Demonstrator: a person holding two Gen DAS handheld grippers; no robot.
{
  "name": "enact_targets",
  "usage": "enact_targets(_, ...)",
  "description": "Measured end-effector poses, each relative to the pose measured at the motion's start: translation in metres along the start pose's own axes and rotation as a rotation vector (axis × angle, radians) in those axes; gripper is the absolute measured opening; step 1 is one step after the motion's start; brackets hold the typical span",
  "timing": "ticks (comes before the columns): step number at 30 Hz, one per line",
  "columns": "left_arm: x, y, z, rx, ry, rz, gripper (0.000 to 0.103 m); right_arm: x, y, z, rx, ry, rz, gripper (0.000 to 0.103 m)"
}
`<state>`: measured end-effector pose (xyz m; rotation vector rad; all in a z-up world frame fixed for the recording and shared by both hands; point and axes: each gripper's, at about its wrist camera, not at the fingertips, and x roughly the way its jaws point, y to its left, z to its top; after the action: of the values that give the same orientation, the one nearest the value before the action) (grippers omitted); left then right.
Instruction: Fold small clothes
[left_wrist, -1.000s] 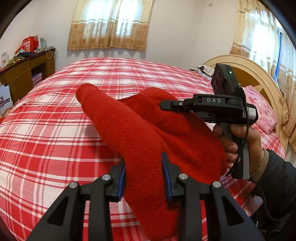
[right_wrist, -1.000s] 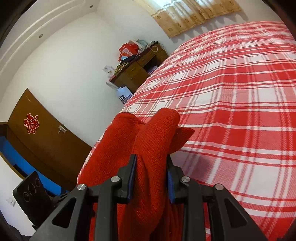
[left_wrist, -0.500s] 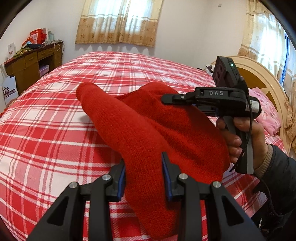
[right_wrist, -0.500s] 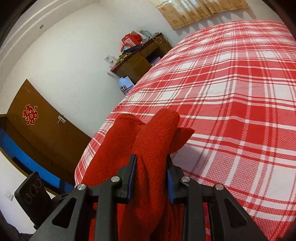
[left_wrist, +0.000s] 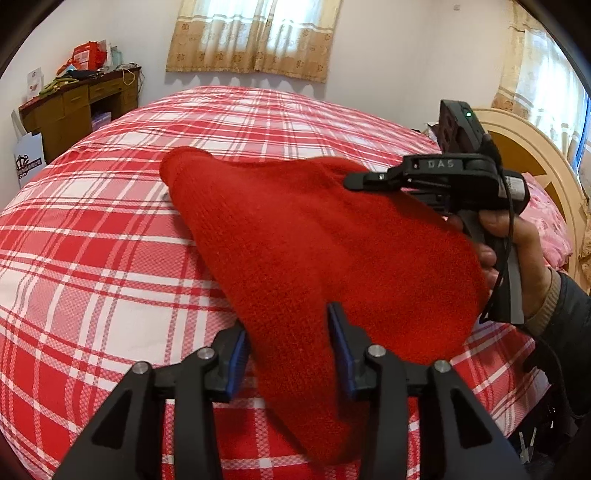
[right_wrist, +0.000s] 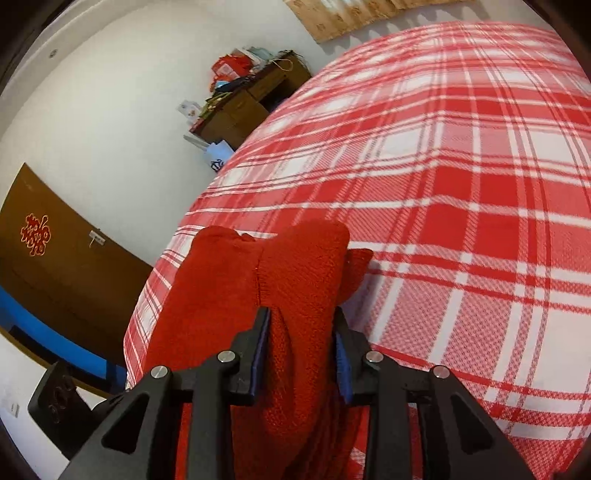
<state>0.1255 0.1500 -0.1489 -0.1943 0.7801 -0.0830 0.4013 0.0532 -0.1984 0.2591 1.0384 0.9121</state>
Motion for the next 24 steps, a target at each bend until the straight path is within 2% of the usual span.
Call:
enact_targets(5, -0.006, -0.006, -0.001, 0.035, -0.011, 0.046, 0.054, -0.005, -0.002, -0.002, 0.004, -0.007, -0.043, 0.039)
enact_targets(9, -0.023, -0.012, 0.001, 0.058, -0.038, 0.071, 0.059, -0.037, 0.015, -0.006, -0.054, -0.104, -0.109, 0.039)
enact_targets(10, -0.029, -0.012, 0.002, 0.065, -0.058, 0.080, 0.061, -0.050, 0.024, -0.008, -0.079, -0.134, -0.097, 0.039)
enact_targets(11, -0.034, -0.012, 0.004, 0.069, -0.083, 0.089, 0.067, -0.061, 0.033, -0.012, -0.103, -0.159, -0.075, 0.040)
enact_targets(13, -0.043, -0.010, 0.010, 0.068, -0.135, 0.118, 0.077, -0.073, 0.047, -0.021, -0.143, -0.177, -0.033, 0.051)
enact_targets(14, -0.044, -0.006, 0.013, 0.057, -0.154, 0.136, 0.083, -0.076, 0.056, -0.028, -0.166, -0.166, 0.006, 0.055)
enact_targets(15, -0.041, -0.003, 0.016, 0.049, -0.158, 0.146, 0.088, -0.074, 0.062, -0.033, -0.179, -0.150, 0.030, 0.056)
enact_targets(16, -0.034, 0.003, 0.018, 0.034, -0.150, 0.171, 0.088, -0.071, 0.065, -0.039, -0.191, -0.116, 0.047, 0.056)
enact_targets(18, -0.016, 0.016, 0.018, 0.000, -0.106, 0.239, 0.088, -0.054, 0.065, -0.053, -0.190, -0.029, 0.007, 0.056)
enact_targets(19, -0.009, 0.022, 0.015, -0.017, -0.080, 0.246, 0.088, -0.045, 0.058, -0.060, -0.180, 0.001, -0.026, 0.056)
enact_targets(21, 0.005, 0.032, 0.006, -0.054, -0.031, 0.214, 0.089, -0.041, 0.047, -0.067, -0.178, -0.025, -0.051, 0.055)
enact_targets(24, 0.004, 0.035, -0.001, -0.090, -0.051, 0.190, 0.092, -0.051, 0.040, -0.071, -0.124, -0.058, -0.028, 0.055)
